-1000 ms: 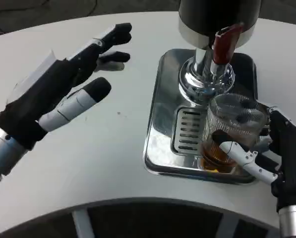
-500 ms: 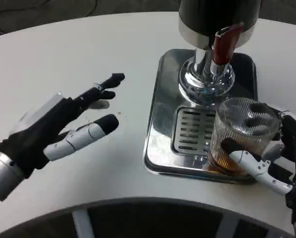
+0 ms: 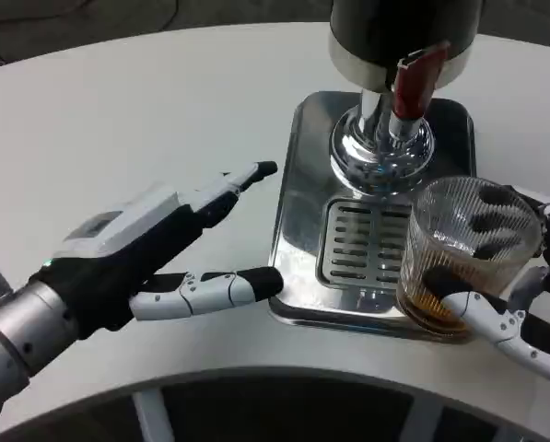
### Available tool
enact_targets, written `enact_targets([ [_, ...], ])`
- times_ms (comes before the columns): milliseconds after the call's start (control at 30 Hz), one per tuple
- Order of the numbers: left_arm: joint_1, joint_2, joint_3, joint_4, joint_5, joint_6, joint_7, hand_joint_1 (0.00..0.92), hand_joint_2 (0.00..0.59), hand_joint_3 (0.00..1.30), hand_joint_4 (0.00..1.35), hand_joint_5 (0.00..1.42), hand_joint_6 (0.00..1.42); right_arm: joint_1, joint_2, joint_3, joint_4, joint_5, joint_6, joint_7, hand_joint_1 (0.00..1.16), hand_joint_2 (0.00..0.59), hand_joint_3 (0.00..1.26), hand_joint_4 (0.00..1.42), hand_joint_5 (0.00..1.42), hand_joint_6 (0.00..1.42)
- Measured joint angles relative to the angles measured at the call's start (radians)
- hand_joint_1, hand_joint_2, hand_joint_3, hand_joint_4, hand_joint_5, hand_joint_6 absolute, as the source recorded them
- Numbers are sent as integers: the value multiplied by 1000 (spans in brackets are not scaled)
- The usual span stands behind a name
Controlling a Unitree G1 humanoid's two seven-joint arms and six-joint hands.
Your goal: Grasp the cup under the faucet to collect the drink, then remove the cup.
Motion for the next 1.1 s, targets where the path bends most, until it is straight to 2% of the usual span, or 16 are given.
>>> enact_targets([
  [133,3,10,-2,-27,24,21,0,0,126,0,0,0,63,35,9,11,-51,3,0,18,731,234,805,959,1151,1146],
  [400,47,30,-4,-103,38,64,-3,0,125,0,0,0,51,68,20,37,-94,-1,-1,36,732,234,813,960,1151,1137],
  [767,91,37,-28,-226,65,122,-23,0,119,0,0,0,37,69,28,75,-126,-2,-2,55,732,234,818,960,1151,1138],
  [1100,157,70,-18,-373,107,202,-47,0,118,0,0,0,13,80,25,85,-148,-3,-2,77,732,234,825,971,1162,1138],
])
